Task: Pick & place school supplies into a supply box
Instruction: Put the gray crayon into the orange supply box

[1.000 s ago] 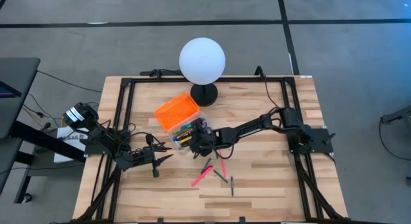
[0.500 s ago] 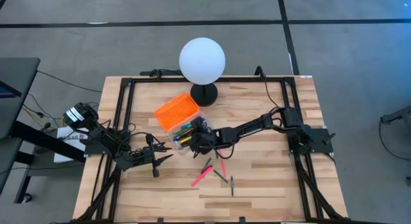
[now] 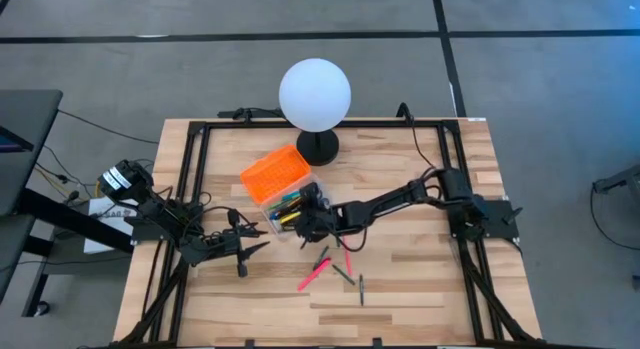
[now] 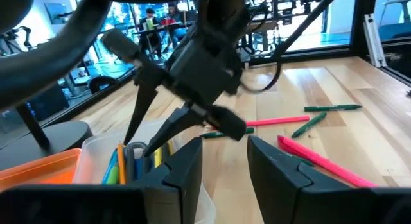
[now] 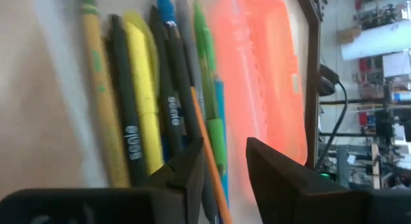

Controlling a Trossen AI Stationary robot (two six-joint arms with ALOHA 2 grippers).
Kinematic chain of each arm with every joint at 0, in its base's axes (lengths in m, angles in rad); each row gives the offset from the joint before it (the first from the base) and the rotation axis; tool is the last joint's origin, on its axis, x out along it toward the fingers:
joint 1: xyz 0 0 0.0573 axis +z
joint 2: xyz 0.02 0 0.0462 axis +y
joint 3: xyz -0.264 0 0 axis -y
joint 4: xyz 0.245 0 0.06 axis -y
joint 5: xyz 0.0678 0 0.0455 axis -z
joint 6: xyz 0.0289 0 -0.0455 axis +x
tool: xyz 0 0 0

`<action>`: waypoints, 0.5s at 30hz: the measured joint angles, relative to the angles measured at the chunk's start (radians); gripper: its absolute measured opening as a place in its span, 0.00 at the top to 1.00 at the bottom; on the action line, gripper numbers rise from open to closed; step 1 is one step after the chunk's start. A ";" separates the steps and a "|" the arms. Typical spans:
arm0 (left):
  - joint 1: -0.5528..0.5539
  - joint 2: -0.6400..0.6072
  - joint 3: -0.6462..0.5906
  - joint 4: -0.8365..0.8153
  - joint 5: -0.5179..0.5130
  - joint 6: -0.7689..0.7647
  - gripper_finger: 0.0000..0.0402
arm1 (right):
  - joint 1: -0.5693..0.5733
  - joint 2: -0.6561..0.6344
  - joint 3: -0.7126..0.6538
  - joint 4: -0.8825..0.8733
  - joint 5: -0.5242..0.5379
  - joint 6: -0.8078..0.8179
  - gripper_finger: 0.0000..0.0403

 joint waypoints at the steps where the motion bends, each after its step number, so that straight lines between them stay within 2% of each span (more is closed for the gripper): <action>1: 0.000 0.000 0.000 0.000 0.004 0.000 0.70 | 0.009 -0.009 0.000 0.003 -0.004 0.001 0.72; 5: 0.000 0.000 0.000 0.000 0.006 0.000 0.70 | 0.042 -0.066 0.001 -0.026 -0.013 0.025 0.72; 10: 0.000 0.000 0.000 0.000 0.019 -0.004 0.70 | 0.046 -0.157 -0.002 -0.183 -0.124 0.172 0.72; 15: 0.000 0.000 0.000 0.004 0.052 -0.017 0.70 | 0.036 -0.275 -0.140 -0.193 -0.160 0.302 0.72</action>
